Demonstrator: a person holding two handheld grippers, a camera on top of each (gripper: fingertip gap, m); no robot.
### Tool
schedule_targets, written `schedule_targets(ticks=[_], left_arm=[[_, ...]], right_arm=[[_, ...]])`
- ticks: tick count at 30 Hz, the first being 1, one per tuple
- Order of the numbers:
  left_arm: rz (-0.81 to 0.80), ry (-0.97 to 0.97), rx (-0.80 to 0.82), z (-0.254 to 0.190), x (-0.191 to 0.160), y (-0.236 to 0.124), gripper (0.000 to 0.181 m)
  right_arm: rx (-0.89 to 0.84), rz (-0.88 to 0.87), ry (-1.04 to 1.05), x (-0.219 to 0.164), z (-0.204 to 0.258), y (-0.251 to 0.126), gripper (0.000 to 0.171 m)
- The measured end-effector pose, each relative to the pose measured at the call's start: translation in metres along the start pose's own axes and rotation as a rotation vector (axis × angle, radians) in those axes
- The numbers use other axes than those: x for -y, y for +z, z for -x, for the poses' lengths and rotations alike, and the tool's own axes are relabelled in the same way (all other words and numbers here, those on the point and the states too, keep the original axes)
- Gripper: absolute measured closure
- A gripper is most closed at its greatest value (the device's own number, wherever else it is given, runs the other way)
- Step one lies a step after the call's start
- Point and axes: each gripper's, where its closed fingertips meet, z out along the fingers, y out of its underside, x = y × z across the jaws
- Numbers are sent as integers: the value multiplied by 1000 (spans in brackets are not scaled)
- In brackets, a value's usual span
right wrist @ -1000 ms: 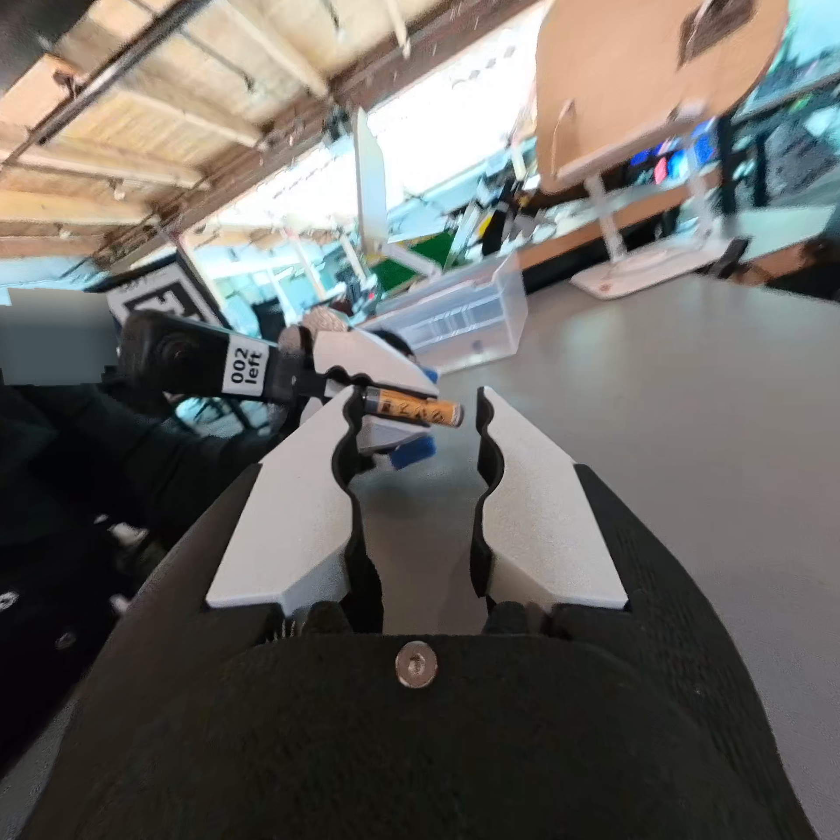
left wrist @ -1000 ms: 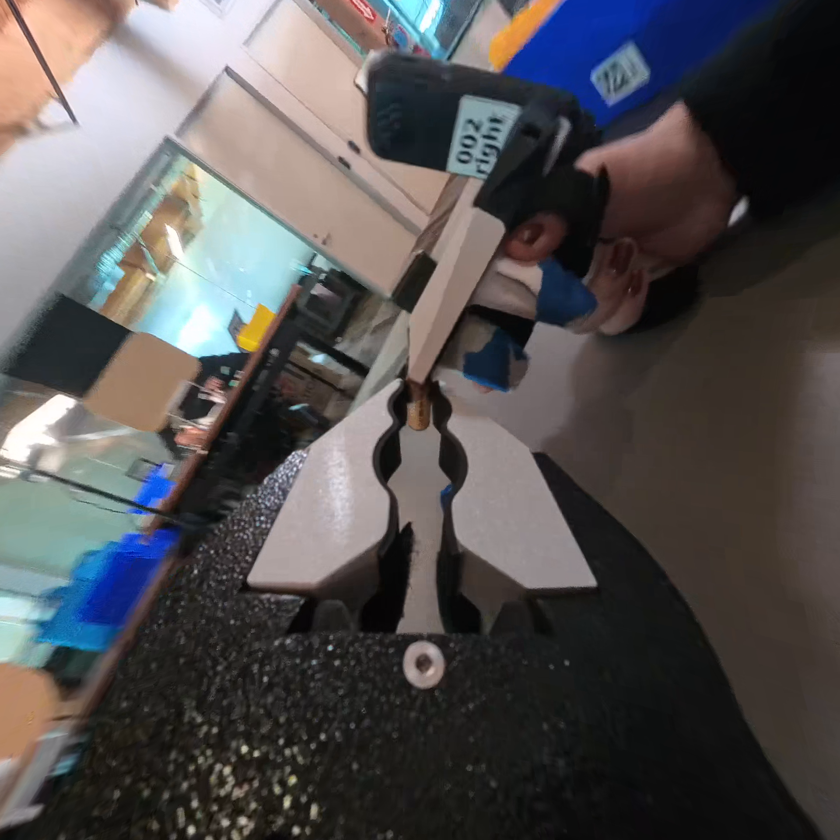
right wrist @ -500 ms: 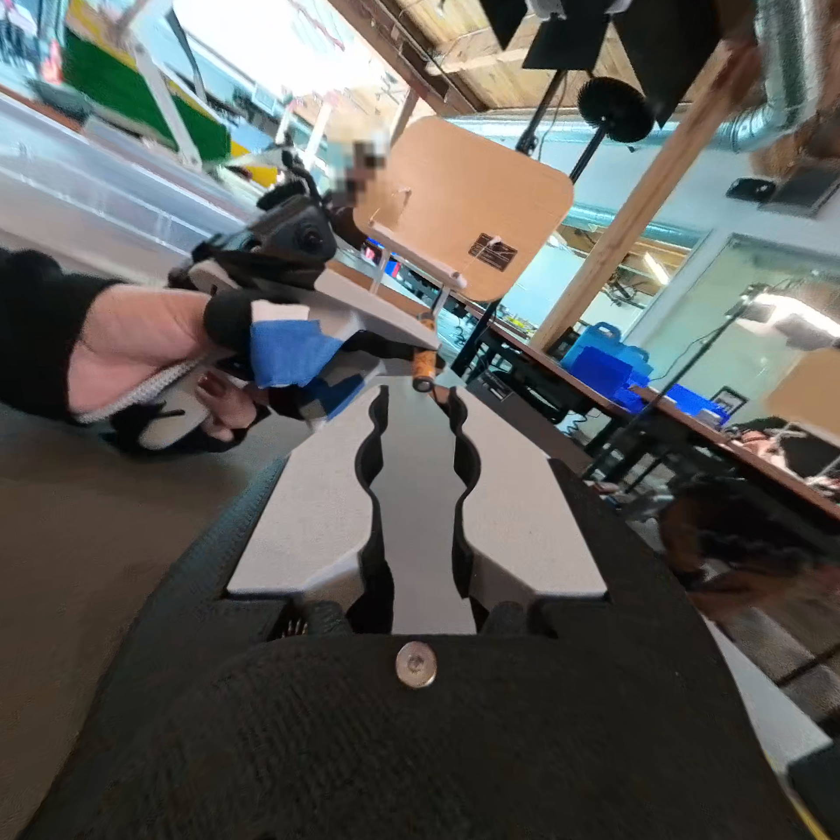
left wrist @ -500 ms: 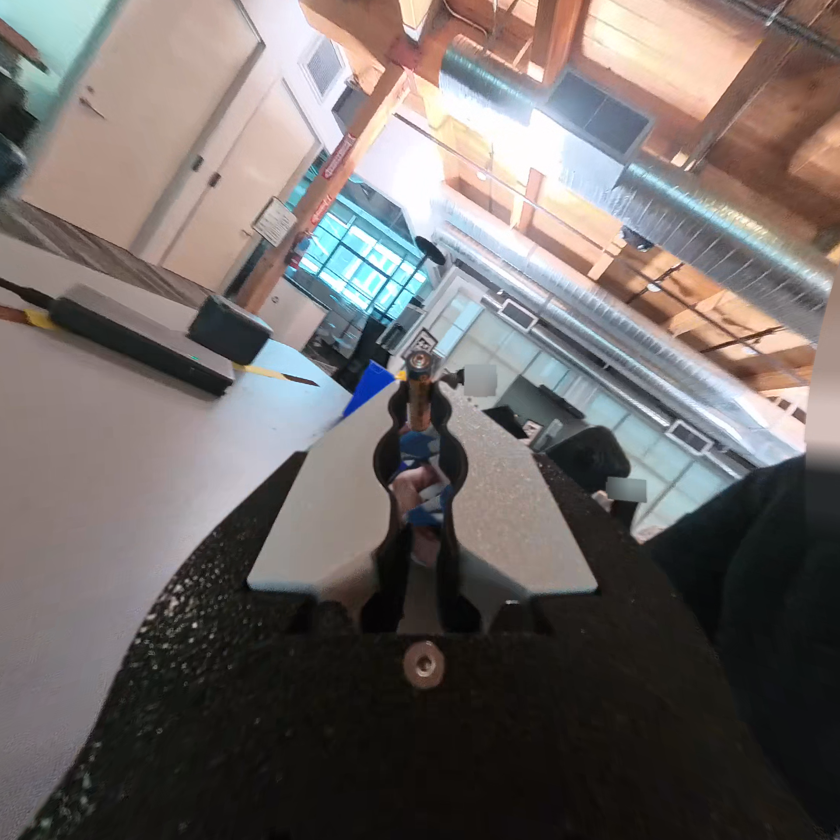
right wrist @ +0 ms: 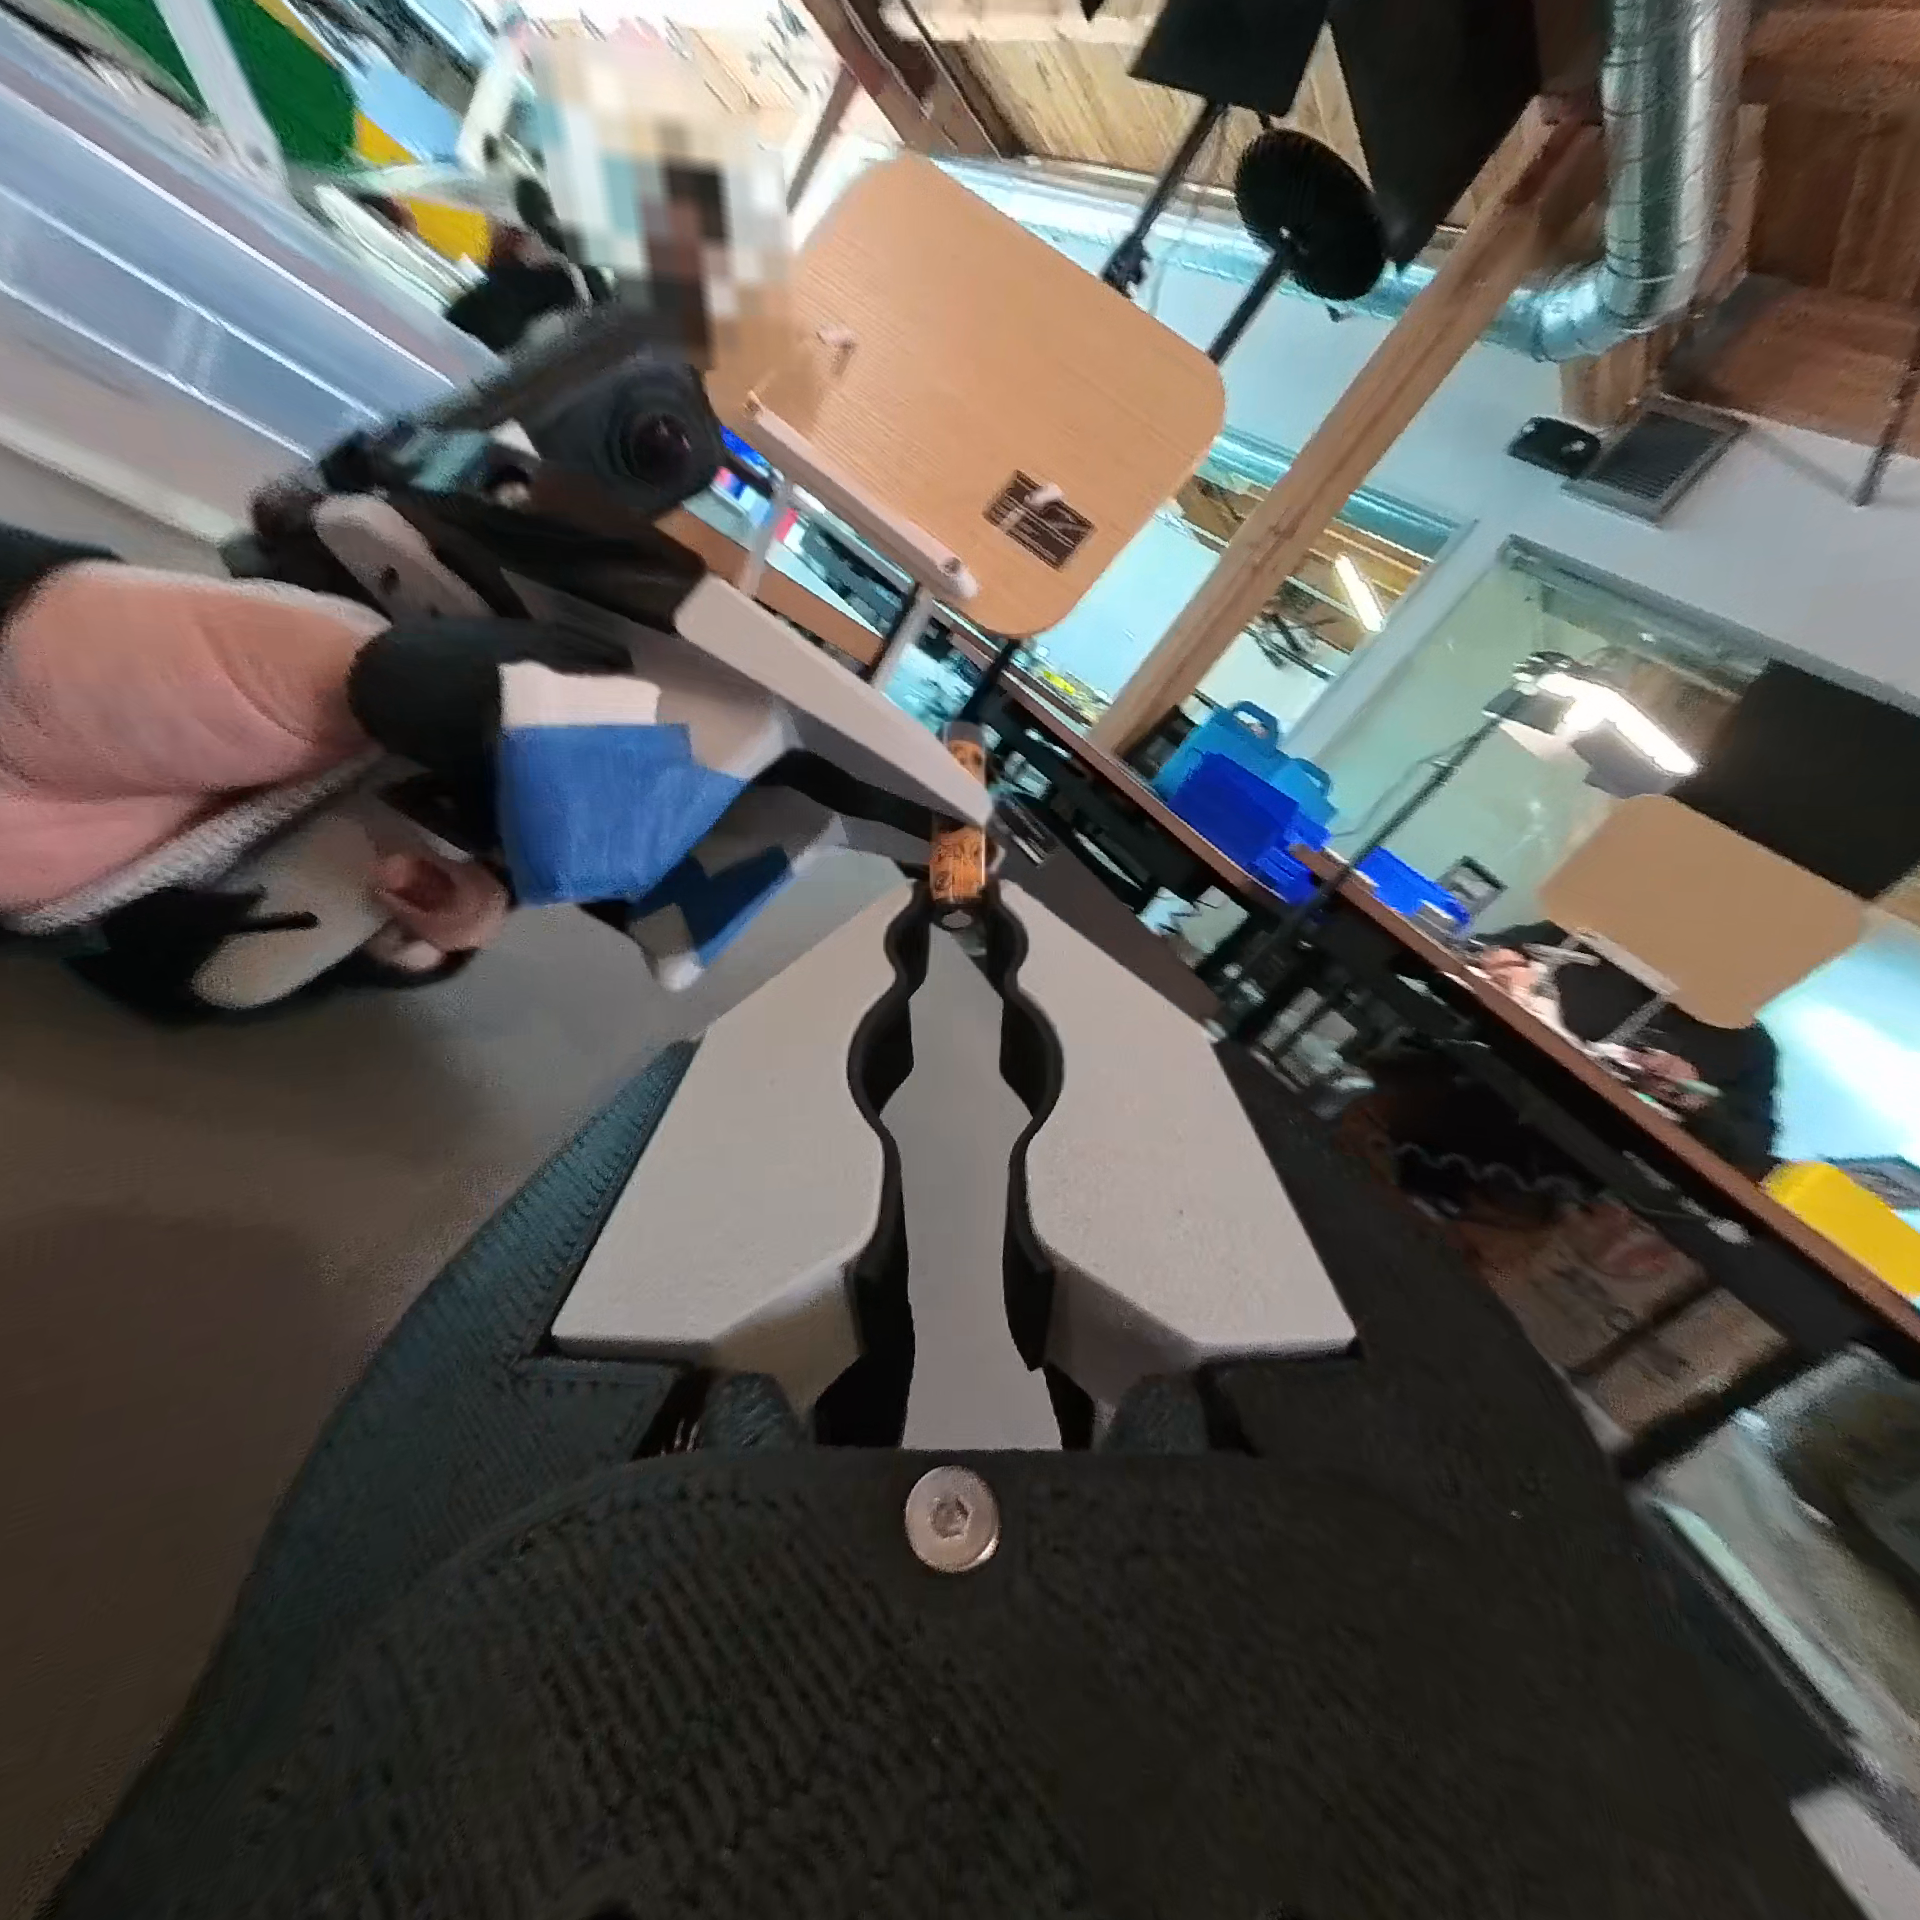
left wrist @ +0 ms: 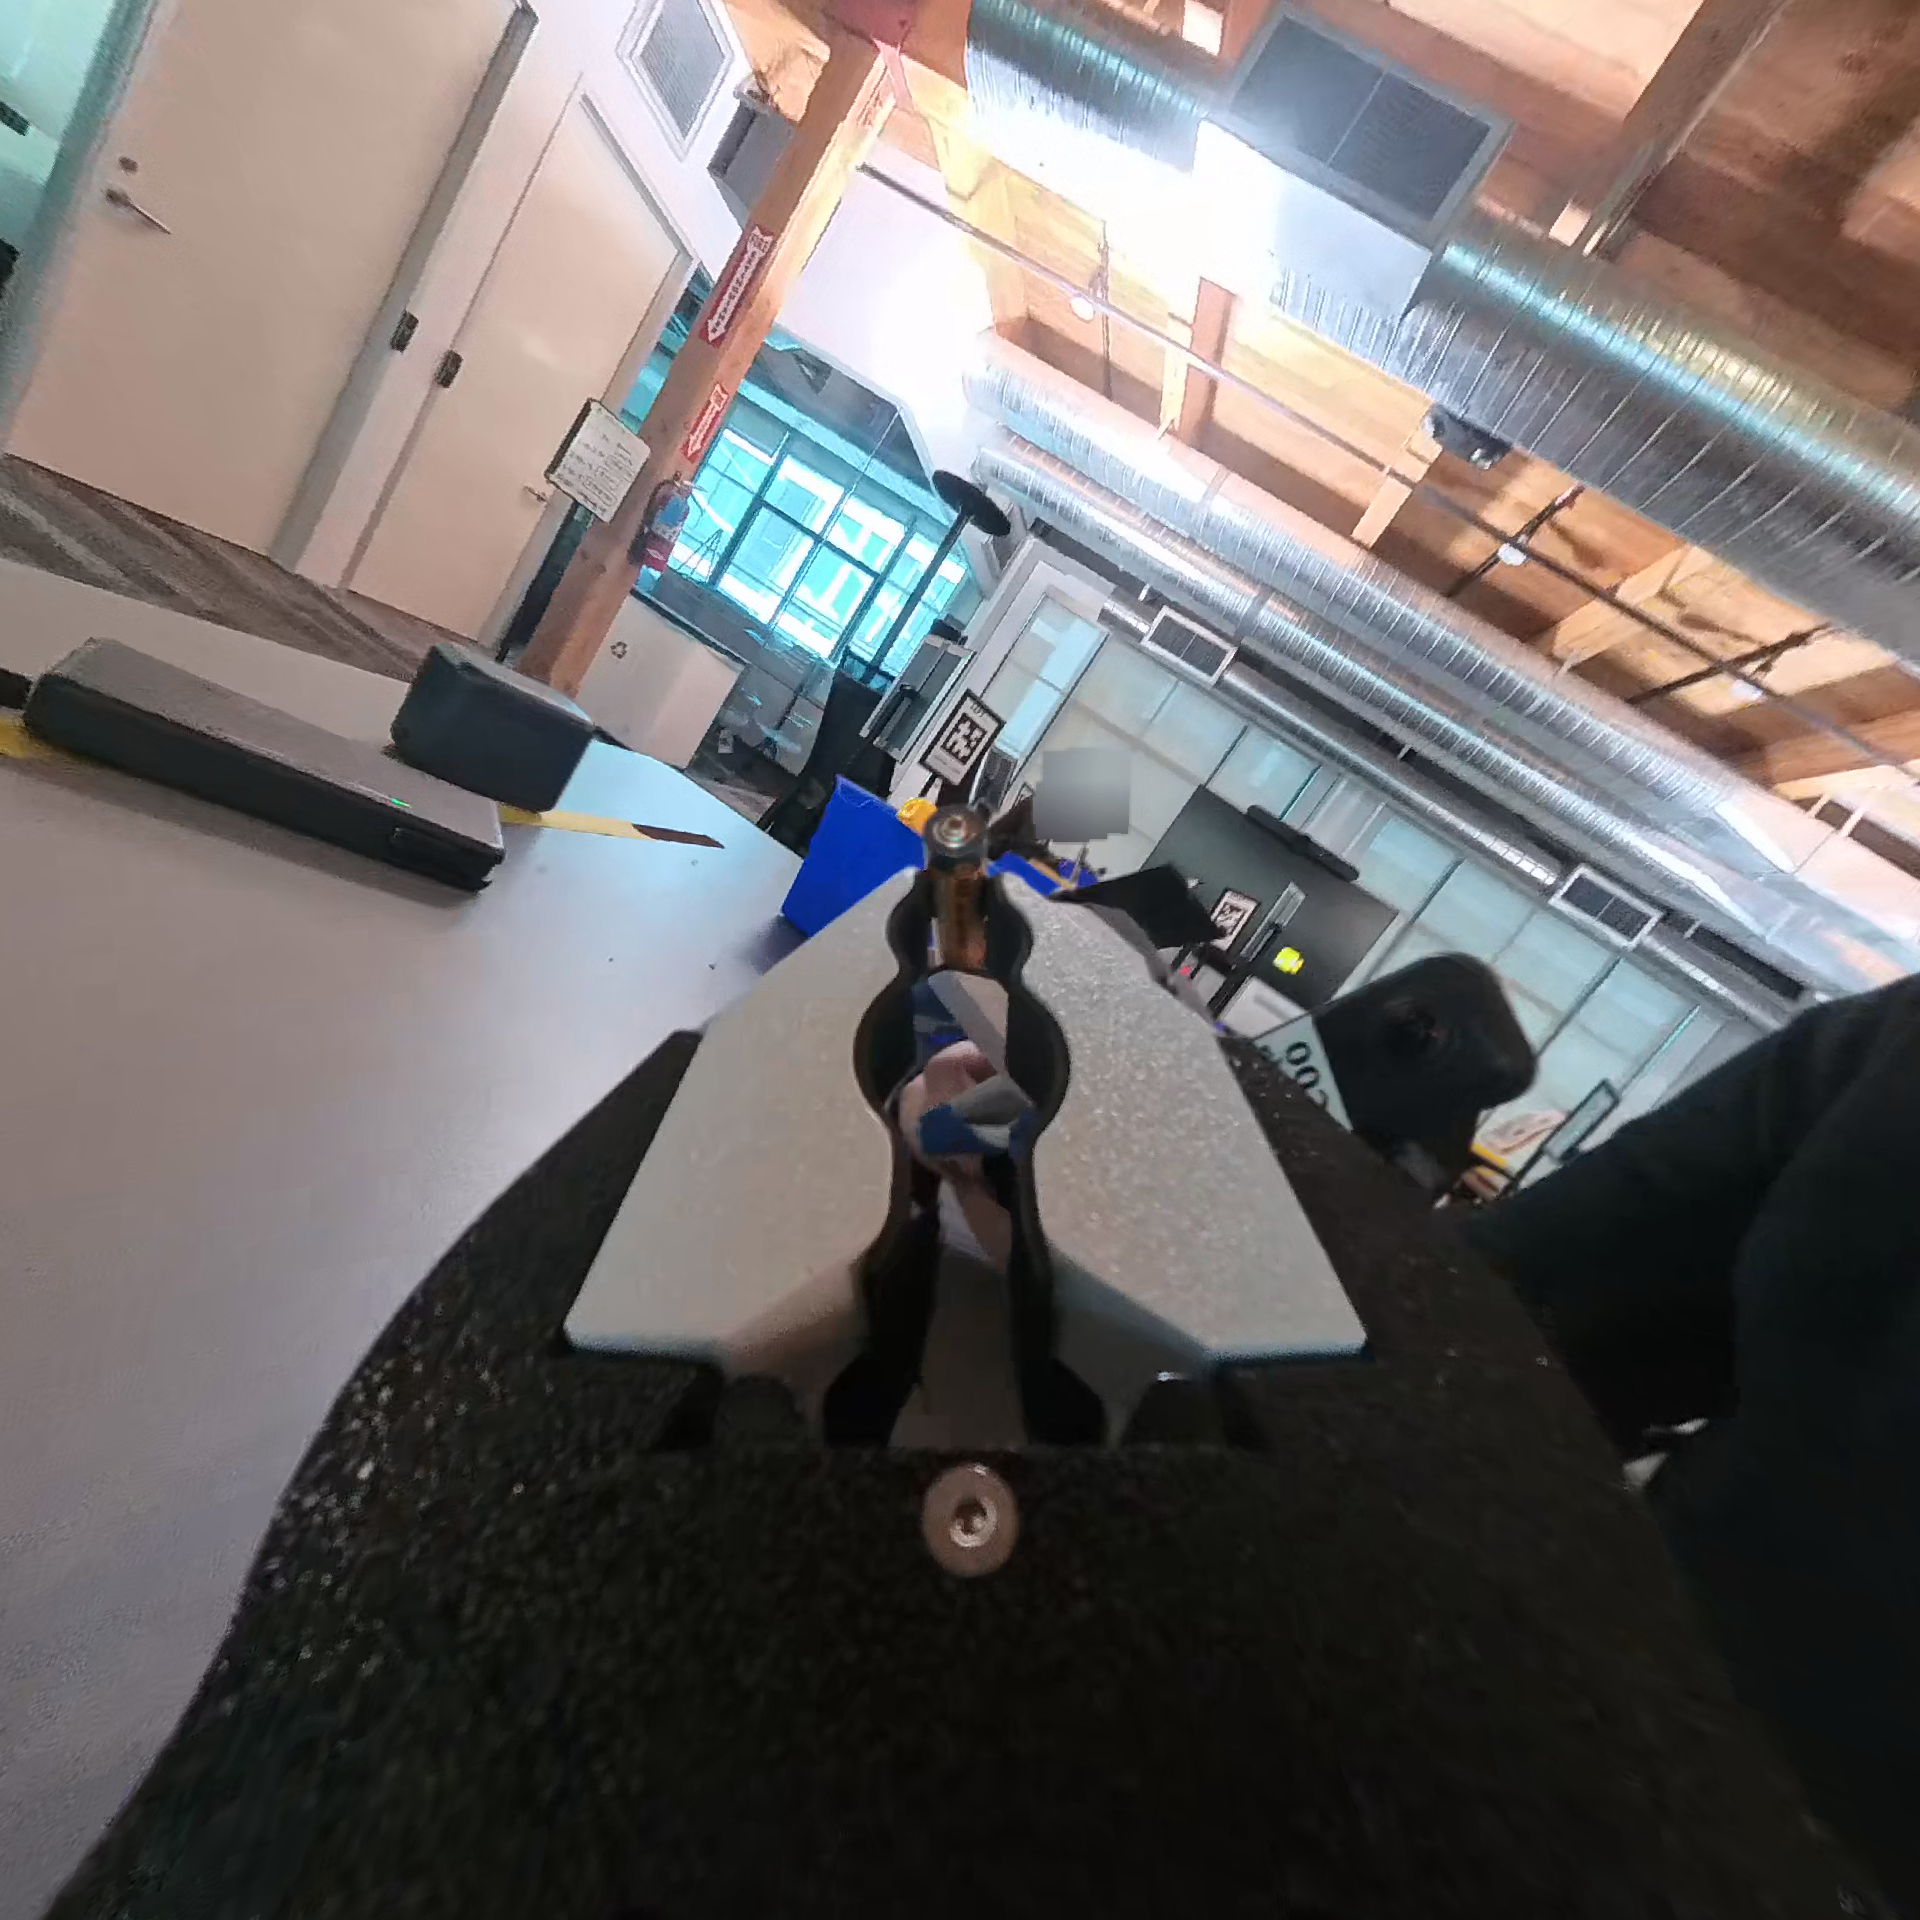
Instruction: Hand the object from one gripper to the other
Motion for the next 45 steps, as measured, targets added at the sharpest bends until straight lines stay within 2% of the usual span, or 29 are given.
schedule_targets(ticks=[2,4,6,10,13,15,17,20,22,24,26,30,32,34,36,39,43,45], left_arm=[[-2,52,-3,-2,0,0,164],[-52,112,31,-1,8,-4,144],[-97,148,72,3,15,-10,141],[-142,150,131,13,25,-19,136],[-153,141,142,16,27,-19,136],[-134,155,154,16,25,-17,136],[-116,180,165,16,22,-15,136],[-96,203,172,15,19,-12,135],[-93,213,174,14,19,-12,135],[-92,226,183,14,19,-13,135],[-95,246,194,14,19,-13,134],[-64,379,245,7,16,-13,132],[-44,516,311,1,24,-15,127],[-43,612,377,-11,44,-23,115],[-21,671,533,-20,69,-47,106],[-1,702,829,-36,98,-114,86],[168,658,1177,-45,100,-219,73],[230,569,1180,-51,93,-248,75]], right_arm=[[-92,41,-54,-2,-13,-10,162],[-207,84,-66,-3,-30,-25,162],[-333,124,-79,5,-50,-51,163],[-563,228,-145,46,-101,-133,163],[-720,441,-187,54,-159,-207,163],[-790,641,-158,45,-202,-256,162],[-779,829,-12,23,-232,-295,162],[-699,988,192,-14,-258,-326,162],[-627,1011,288,-36,-265,-328,162],[-593,990,380,-49,-268,-324,140],[-585,977,406,-52,-266,-323,128],[-677,931,266,-27,-263,-335,122],[-752,889,249,-13,-261,-355,121],[-846,842,295,-7,-258,-386,119],[-919,826,386,-15,-249,-423,118],[-923,842,561,-40,-221,-463,116],[-828,843,696,-67,-195,-469,119],[-776,869,734,-80,-191,-463,121]])
